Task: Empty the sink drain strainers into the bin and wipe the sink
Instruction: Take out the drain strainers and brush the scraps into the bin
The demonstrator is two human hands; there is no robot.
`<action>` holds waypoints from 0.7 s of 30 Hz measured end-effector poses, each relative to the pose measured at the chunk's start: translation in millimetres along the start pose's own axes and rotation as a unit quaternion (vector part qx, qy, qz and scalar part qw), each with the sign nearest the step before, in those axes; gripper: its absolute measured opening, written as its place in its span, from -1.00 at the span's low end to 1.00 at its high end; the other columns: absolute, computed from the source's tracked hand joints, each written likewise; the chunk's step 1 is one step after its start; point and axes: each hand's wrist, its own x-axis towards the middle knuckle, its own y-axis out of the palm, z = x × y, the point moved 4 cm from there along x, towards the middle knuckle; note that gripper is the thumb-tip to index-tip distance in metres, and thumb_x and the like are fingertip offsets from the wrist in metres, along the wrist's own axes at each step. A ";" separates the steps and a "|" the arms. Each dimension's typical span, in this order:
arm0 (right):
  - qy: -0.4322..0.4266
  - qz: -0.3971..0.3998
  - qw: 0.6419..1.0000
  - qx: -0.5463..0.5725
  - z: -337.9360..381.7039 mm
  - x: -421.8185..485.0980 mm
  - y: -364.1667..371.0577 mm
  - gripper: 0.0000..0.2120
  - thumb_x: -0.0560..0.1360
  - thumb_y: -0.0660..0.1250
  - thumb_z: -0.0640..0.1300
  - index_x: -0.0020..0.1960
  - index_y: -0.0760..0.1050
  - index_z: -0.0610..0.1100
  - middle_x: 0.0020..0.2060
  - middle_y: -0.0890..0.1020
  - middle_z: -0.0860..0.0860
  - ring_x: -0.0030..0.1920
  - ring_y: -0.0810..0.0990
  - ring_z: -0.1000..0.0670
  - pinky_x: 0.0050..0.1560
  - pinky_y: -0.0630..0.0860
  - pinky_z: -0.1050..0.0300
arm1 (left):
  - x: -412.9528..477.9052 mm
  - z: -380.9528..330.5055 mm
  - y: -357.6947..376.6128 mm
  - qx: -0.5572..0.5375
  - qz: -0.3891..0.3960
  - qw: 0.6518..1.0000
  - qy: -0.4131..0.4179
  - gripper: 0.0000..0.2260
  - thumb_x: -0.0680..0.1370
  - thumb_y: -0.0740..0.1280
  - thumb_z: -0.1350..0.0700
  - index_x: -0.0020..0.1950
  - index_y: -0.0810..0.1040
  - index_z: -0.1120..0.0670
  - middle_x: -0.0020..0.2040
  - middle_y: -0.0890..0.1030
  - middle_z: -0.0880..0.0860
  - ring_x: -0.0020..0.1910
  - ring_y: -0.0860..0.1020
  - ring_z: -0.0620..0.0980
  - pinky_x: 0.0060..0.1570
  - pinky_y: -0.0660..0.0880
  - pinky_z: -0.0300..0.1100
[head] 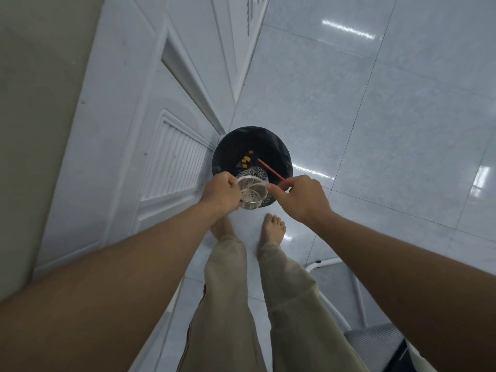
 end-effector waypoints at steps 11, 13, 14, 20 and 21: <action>-0.049 -0.037 0.994 0.087 61.5 -17.2 -74.9 -0.86 0.54 0.37 0.04 -0.03 0.69 0.03 -0.28 0.67 0.12 -0.31 0.59 0.13 -0.38 0.38 0.29 | -42.2 -65.1 -54.0 -0.052 -0.020 0.995 0.086 -0.89 0.66 0.20 0.14 -0.04 0.39 -0.05 -0.01 0.62 0.13 -0.19 0.70 0.05 -0.12 0.68 0.00; -0.056 -0.051 0.993 0.095 76.1 -24.0 -96.3 -0.90 0.53 0.38 -0.01 -0.07 0.68 0.03 -0.25 0.66 0.13 -0.25 0.59 0.14 -0.35 0.36 0.32 | -55.5 -80.3 -67.8 -0.054 -0.031 0.993 0.097 -0.87 0.65 0.22 0.10 -0.08 0.39 -0.08 -0.04 0.62 0.11 -0.15 0.69 0.07 -0.07 0.66 0.07; -0.062 -0.058 0.992 0.095 83.7 -28.7 -107.7 -0.90 0.53 0.37 -0.02 -0.09 0.66 0.03 -0.26 0.65 0.15 -0.24 0.58 0.16 -0.34 0.36 0.33 | -63.4 -88.1 -74.7 -0.058 -0.035 0.993 0.101 -0.88 0.64 0.23 0.09 -0.08 0.39 -0.08 -0.05 0.61 0.09 -0.13 0.68 0.08 -0.04 0.65 0.10; -0.110 -0.083 0.986 0.095 128.0 -62.7 -170.0 -0.90 0.48 0.37 -0.05 -0.15 0.65 -0.01 -0.29 0.65 0.13 -0.22 0.60 0.16 -0.29 0.43 0.30 | -113.9 -128.1 -120.8 -0.074 -0.048 0.988 0.127 -0.94 0.56 0.26 0.07 -0.09 0.45 -0.08 -0.06 0.61 0.01 -0.12 0.68 0.05 0.05 0.63 0.08; -0.121 -0.086 0.984 0.095 137.8 -69.8 -180.4 -0.91 0.47 0.37 -0.05 -0.17 0.64 -0.01 -0.30 0.65 0.13 -0.23 0.60 0.15 -0.29 0.44 0.29 | -124.1 -134.5 -131.4 -0.085 -0.051 0.986 0.132 -0.94 0.57 0.27 0.08 -0.08 0.47 -0.07 -0.06 0.62 0.02 -0.14 0.69 0.04 0.04 0.64 0.07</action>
